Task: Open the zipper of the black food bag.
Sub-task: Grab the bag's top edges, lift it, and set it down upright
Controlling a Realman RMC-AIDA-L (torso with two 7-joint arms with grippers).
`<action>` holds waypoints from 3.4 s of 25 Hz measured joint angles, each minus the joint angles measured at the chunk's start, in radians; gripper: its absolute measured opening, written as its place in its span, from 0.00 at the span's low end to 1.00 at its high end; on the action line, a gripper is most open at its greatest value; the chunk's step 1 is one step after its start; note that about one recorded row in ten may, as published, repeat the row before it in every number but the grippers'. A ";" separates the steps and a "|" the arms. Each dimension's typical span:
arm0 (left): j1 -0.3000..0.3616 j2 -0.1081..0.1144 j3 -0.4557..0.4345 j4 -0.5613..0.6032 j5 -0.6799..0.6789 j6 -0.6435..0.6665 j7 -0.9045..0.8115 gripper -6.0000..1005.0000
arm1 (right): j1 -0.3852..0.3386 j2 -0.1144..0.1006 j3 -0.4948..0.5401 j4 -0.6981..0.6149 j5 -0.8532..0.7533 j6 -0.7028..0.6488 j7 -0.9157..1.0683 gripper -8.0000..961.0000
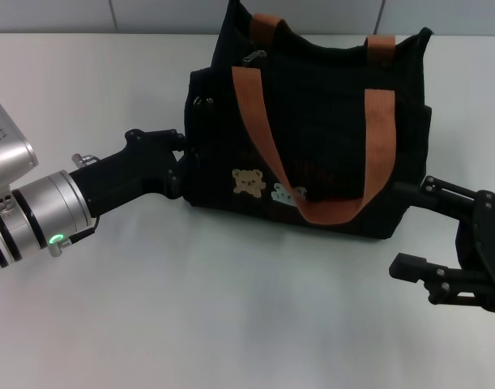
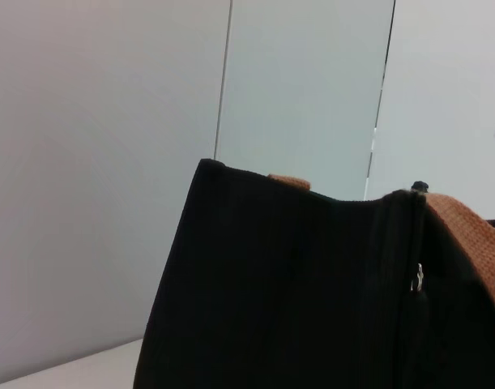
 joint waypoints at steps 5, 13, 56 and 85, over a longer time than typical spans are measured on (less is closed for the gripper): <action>0.000 0.002 0.005 0.003 0.002 0.000 -0.004 0.12 | -0.003 0.000 0.000 0.000 0.000 0.011 0.000 0.87; 0.003 0.004 0.002 0.004 0.001 0.011 -0.004 0.12 | -0.003 0.000 0.000 0.000 0.006 0.012 0.000 0.87; 0.199 0.009 0.262 1.157 0.217 0.142 -0.352 0.12 | -0.008 0.006 0.412 0.332 0.039 0.335 0.016 0.87; 0.232 0.006 0.310 1.178 0.180 0.133 -0.313 0.11 | 0.105 0.012 0.197 0.524 0.041 0.567 -0.003 0.86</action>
